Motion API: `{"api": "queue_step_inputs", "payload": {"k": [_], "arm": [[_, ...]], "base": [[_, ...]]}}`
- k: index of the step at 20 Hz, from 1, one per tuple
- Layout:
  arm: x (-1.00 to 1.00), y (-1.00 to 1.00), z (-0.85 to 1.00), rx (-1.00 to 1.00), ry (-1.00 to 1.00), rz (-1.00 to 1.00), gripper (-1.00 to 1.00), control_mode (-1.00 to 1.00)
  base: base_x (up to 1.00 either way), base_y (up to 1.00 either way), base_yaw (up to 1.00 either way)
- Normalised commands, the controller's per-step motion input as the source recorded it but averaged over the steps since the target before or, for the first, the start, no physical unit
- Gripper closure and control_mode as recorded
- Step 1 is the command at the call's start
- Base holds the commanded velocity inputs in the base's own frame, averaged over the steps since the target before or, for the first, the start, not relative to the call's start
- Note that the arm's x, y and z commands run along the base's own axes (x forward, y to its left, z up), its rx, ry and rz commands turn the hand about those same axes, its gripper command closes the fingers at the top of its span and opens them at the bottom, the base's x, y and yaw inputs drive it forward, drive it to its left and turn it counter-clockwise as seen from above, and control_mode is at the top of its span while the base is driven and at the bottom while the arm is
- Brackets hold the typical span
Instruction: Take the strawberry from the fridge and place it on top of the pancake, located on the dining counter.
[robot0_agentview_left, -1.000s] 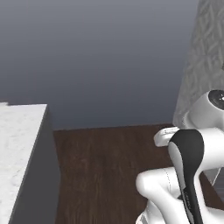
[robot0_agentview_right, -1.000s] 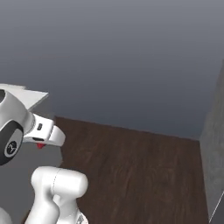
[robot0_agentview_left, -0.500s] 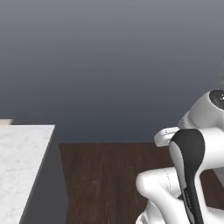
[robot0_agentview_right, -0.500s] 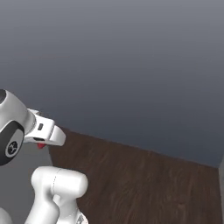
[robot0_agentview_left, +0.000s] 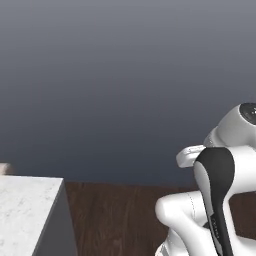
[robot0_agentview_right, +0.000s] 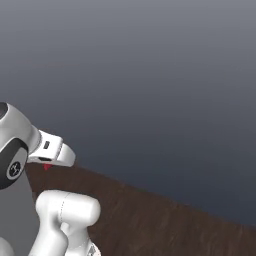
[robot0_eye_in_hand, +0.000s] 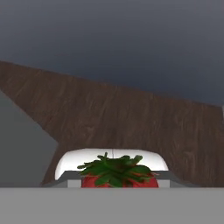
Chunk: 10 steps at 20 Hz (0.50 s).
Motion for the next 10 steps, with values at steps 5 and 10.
{"api": "queue_step_inputs", "payload": {"k": [5, 10], "arm": [[0.00, 0.00, 0.00, 0.00, 0.00, 0.00, 1.00, 1.00], [0.00, 0.00, 0.00, 0.00, 0.00, 0.00, 1.00, 1.00]], "base": [[1.00, 0.08, 0.41], [1.00, -0.01, 0.50]]}}
